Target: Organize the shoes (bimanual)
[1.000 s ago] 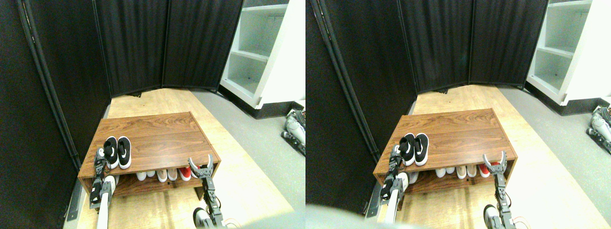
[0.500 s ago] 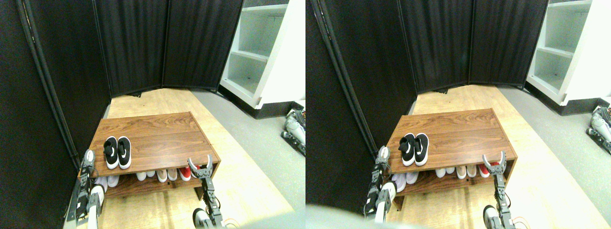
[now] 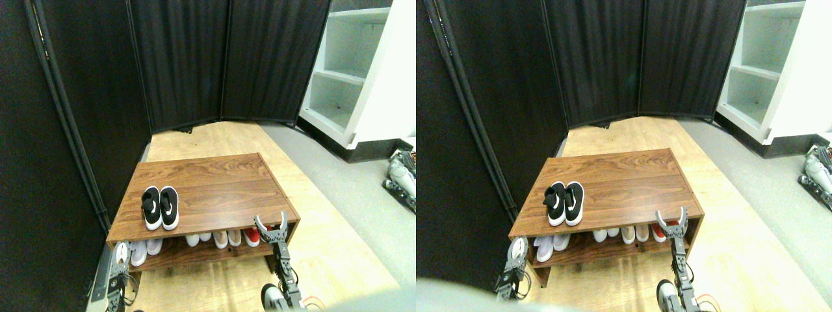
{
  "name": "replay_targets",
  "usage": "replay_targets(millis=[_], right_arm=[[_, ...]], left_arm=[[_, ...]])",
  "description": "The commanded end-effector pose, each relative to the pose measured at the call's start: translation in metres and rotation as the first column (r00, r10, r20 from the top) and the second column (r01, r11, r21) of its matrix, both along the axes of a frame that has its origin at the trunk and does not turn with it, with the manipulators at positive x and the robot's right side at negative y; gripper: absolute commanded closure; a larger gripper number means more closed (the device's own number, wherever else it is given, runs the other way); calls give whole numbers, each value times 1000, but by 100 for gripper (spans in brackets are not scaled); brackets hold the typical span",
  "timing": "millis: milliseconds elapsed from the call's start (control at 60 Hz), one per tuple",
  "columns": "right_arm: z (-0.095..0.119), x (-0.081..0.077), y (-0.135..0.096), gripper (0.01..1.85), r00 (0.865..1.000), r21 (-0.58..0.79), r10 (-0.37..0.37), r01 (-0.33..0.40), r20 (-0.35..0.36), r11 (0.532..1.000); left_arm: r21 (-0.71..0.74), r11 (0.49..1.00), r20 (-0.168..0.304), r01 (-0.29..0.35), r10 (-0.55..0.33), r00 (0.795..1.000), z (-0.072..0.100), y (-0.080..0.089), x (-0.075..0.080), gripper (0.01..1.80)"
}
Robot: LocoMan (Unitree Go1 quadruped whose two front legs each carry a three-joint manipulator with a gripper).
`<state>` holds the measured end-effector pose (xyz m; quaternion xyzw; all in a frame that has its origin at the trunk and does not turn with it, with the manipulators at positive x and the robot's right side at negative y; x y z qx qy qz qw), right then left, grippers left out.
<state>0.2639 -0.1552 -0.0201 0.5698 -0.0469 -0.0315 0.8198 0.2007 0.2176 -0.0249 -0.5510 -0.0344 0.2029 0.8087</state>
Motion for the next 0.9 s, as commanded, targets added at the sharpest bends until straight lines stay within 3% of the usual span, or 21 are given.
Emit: replay_targets(millis=[17,267,400,900], right_arm=[[6,2,3,123,999,27,9,-10,35,1000],[6,3,6,121,1000,39,14,-15,27,999],[6,2,7,123,999,44,27,-28,27,999],[6,5,8,125,998,58,53,-55,42,997]], left_arm=[[-44,999,59,-19,21,998,11,-7,-1,180],[-79,995,31,-55,58,998,7,-18,-12,180],[-98,995,21,-32,34,999,3,-24,-14,180],[-72,997,33,-38,40,999,3,-18,-9,180]])
